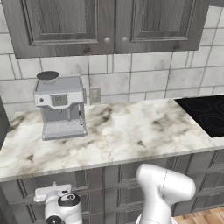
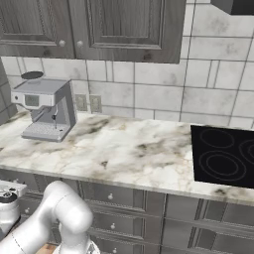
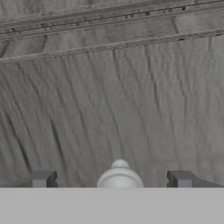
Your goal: Take the pizza cutter from the drawer on the left and place it on the dining counter for cutting.
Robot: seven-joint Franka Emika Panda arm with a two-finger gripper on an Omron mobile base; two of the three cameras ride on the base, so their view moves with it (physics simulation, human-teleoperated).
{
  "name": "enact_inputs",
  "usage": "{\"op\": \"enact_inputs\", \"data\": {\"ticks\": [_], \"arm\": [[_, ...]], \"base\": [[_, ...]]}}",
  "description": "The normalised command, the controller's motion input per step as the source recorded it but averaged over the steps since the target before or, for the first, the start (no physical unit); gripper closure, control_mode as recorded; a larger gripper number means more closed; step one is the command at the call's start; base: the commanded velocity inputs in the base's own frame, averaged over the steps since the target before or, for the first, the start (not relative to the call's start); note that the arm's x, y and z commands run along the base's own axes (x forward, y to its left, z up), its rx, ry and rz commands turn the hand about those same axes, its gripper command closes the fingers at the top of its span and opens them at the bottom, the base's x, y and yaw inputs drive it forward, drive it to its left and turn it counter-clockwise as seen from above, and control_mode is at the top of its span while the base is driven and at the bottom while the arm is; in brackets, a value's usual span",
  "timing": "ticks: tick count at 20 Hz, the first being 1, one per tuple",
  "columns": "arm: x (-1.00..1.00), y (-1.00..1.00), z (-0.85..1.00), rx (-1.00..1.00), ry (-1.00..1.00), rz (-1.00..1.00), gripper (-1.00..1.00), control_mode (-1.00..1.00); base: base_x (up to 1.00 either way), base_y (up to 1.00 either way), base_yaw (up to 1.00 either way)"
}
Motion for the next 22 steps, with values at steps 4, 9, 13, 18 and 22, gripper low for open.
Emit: {"op": "enact_inputs", "data": {"ticks": [4, 9, 13, 18, 22], "arm": [[0.00, 0.00, 0.00, 0.00, 0.00, 0.00, -1.00, -1.00], [0.00, 0.00, 0.00, 0.00, 0.00, 0.00, 1.00, -1.00], [0.00, 0.00, 0.00, 0.00, 0.00, 0.00, 1.00, -1.00], [0.00, 0.00, 0.00, 0.00, 0.00, 0.00, 1.00, -1.00], [0.00, 0.00, 0.00, 0.00, 0.00, 0.00, 1.00, -1.00]], "base": [[0.00, 0.00, 0.00], [0.00, 0.00, 0.00], [0.00, 0.00, 0.00], [0.00, 0.00, 0.00], [0.00, 0.00, 0.00]]}}
